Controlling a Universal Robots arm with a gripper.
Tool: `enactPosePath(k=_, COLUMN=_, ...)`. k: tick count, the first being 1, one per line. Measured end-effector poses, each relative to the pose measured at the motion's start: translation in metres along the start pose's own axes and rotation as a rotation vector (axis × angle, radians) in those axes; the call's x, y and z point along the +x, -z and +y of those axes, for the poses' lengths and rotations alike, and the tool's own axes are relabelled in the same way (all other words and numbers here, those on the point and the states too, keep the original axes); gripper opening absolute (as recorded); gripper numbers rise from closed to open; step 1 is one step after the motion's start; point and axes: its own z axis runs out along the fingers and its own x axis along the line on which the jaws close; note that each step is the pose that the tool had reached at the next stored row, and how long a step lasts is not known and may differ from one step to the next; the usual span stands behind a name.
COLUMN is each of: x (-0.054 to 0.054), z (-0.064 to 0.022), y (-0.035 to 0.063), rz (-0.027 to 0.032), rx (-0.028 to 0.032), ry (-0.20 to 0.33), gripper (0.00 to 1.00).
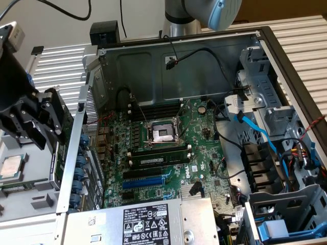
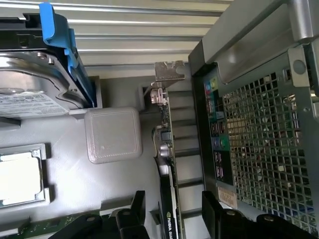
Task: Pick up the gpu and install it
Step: 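Pick up the gpu and move the gpu toward the slot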
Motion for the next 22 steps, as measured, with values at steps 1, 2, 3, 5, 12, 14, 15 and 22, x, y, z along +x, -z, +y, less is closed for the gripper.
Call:
enactPosePath(k=1, x=0.0, z=-0.0008, y=-0.0015, rz=-0.001, rx=-0.0002, ry=-0.001, gripper=0.57)
enactPosePath(k=2, x=0.001, z=-0.0013, y=-0.0029, rz=-0.0023, rx=-0.0011, ry=-0.002, gripper=0.57)
enactPosePath(k=3, x=0.001, z=-0.0015, y=-0.0037, rz=-0.003, rx=-0.0042, ry=-0.004, gripper=0.57)
enactPosePath(k=5, x=0.001, z=-0.0017, y=-0.0052, rz=-0.0038, rx=-0.0154, ry=-0.008, gripper=0.57)
enactPosePath(k=12, x=0.002, z=-0.0034, y=-0.0132, rz=-0.0063, rx=-0.0342, ry=-0.02, gripper=0.57)
enactPosePath(k=14, x=0.002, z=-0.0037, y=-0.0159, rz=-0.0074, rx=-0.0369, ry=-0.023, gripper=0.57)
enactPosePath(k=15, x=0.001, z=-0.0036, y=-0.0168, rz=-0.0073, rx=-0.0374, ry=-0.024, gripper=0.57)
enactPosePath(k=22, x=-0.004, z=-0.0032, y=-0.0197, rz=-0.0062, rx=-0.0361, ry=-0.031, gripper=0.57)
